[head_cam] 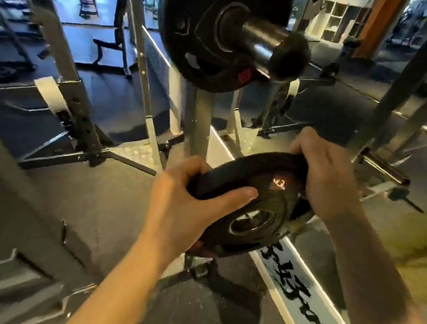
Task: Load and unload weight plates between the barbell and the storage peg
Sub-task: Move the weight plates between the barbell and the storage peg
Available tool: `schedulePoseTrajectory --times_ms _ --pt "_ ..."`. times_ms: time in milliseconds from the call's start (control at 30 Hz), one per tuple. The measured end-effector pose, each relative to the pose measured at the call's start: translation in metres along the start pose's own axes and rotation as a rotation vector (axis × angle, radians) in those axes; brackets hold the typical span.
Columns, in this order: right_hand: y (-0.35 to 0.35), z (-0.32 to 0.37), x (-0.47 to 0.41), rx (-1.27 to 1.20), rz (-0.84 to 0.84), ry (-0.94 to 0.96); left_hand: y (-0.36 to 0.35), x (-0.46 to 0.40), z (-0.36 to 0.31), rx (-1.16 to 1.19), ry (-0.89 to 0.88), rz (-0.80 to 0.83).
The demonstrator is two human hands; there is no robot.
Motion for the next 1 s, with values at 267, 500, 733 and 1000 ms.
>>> schedulePoseTrajectory --times_ms 267,500,733,1000 --pt "-0.158 0.022 0.060 -0.147 0.534 -0.014 0.130 0.088 0.062 -0.120 0.194 -0.281" --pt "-0.307 0.135 0.131 -0.150 0.866 0.115 0.276 0.188 0.059 -0.158 0.263 -0.632" --pt "-0.434 0.258 0.249 -0.317 1.362 0.250 0.396 0.320 0.032 -0.324 0.367 -0.985" --pt "-0.509 0.365 0.383 -0.305 1.969 0.636 0.453 0.465 0.020 -0.282 0.391 -1.411"
Point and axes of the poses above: each hand's wrist, its own x-axis away from the middle knuckle, its own y-axis out of the back of the hand, z = x × y, the point moved 2 cm from there along -x, towards the middle knuckle, and after that the axes turned 7 degrees about x, right-handed, at the moved point
